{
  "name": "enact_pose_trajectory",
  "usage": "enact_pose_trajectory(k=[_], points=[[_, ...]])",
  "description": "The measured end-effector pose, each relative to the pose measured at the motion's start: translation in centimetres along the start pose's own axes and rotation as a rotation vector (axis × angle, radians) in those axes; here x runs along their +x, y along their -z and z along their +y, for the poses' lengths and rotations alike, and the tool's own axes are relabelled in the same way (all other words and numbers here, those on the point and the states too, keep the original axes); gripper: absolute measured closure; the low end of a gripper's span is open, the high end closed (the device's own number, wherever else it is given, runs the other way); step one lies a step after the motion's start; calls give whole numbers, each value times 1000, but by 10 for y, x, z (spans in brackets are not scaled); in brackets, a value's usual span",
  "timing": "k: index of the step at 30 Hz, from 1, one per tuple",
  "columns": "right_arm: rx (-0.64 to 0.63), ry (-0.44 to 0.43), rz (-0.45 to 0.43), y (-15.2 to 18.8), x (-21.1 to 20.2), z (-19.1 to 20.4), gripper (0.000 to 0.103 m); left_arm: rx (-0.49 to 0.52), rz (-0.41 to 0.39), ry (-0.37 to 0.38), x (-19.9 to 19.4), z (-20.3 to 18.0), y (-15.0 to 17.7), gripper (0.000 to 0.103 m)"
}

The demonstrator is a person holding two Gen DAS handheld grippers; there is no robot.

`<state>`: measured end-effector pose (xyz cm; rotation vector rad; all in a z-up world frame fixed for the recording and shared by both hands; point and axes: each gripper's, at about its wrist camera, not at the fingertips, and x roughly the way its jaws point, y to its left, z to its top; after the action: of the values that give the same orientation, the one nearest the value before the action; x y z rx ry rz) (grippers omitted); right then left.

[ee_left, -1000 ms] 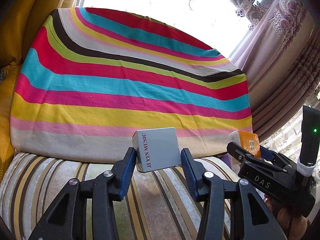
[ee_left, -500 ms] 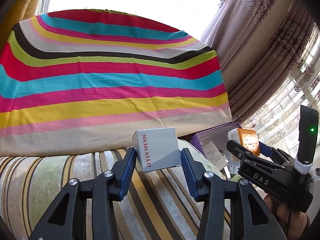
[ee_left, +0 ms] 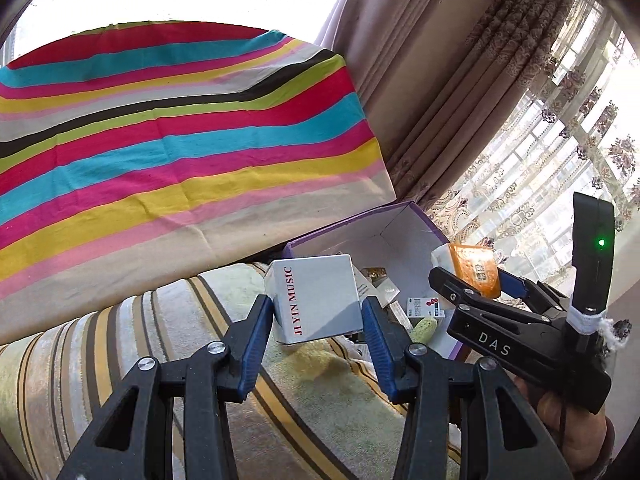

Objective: Organize objects
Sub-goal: 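Carry the white cube and orange tissue pack over the purple box and release both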

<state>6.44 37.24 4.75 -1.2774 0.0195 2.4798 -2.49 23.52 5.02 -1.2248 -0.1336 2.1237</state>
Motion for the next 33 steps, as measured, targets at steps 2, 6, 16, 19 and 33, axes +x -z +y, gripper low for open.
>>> enact_pose_trajectory(k=[2,6,16,19,33], points=[[21,17,2,1,2,-13,25,14,14,15,7,-9,-1,56],[55,52,4,3,4,-36,25,43,38,38,22,-30,-4,55],[109,99,13,8,8,-72,25,98,90,90,47,-63,-8,54],[112,96,18,11,9,-77,25,81,91,92,44,-59,-6,44],[82,107,20,30,-11,-80,18,10,174,91,31,-56,29,17]])
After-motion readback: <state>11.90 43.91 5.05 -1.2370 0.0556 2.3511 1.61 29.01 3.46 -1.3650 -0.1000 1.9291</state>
